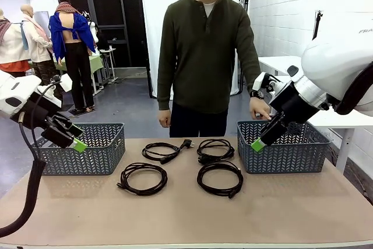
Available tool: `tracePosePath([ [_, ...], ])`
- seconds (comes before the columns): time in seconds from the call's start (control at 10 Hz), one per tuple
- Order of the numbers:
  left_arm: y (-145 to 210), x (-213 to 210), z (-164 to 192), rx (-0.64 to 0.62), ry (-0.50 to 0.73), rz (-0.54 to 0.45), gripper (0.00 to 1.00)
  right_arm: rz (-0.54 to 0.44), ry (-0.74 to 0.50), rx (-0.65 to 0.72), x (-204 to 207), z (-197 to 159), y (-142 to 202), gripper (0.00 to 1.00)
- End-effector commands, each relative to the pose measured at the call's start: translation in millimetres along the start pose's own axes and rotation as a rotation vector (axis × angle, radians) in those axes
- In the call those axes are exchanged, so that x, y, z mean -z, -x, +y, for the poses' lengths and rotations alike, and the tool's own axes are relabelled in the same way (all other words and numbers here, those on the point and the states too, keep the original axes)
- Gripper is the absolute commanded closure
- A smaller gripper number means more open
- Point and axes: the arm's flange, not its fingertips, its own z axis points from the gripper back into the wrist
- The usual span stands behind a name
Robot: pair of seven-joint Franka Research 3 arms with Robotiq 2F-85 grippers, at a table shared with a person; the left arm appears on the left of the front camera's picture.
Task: Organize the cables according to human instructions.
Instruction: Pick up a bundle of cables and place it in the basket indicated by the human.
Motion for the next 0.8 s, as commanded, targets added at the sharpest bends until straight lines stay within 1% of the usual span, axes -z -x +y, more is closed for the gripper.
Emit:
tracePosePath([
  [0.0, 0, 1, 3, 0.003, 0.016, -0.012, 0.00, -0.018, -0.018, -0.009, 2, -3, 0, 0.00],
  [0.1, 0, 1, 3, 0.003, 0.016, -0.012, 0.00, 0.000, 0.000, 0.000, 0, 0, 0, 0.00],
  [0.2, 0, 1, 3, 0.003, 0.016, -0.012, 0.00, 0.015, -0.003, -0.048, 1, -2, -7, 0.00],
  [0.3, 0, 1, 3, 0.003, 0.016, -0.012, 0.00, 0.059, 0.010, -0.143, 4, -5, -15, 0.00],
  [0.4, 0, 1, 3, 0.003, 0.016, -0.012, 0.00, 0.129, 0.021, -0.220, 8, -11, -23, 0.00],
  [0.5, 0, 1, 3, 0.003, 0.016, -0.012, 0.00, 0.190, 0.006, -0.265, 13, -17, -35, 0.00],
  [0.6, 0, 1, 3, 0.003, 0.016, -0.012, 0.00, 0.252, -0.036, -0.321, 19, -22, -43, 0.00],
  [0.7, 0, 1, 3, 0.003, 0.016, -0.012, 0.00, 0.339, -0.089, -0.387, 27, -28, -48, 0.00],
])
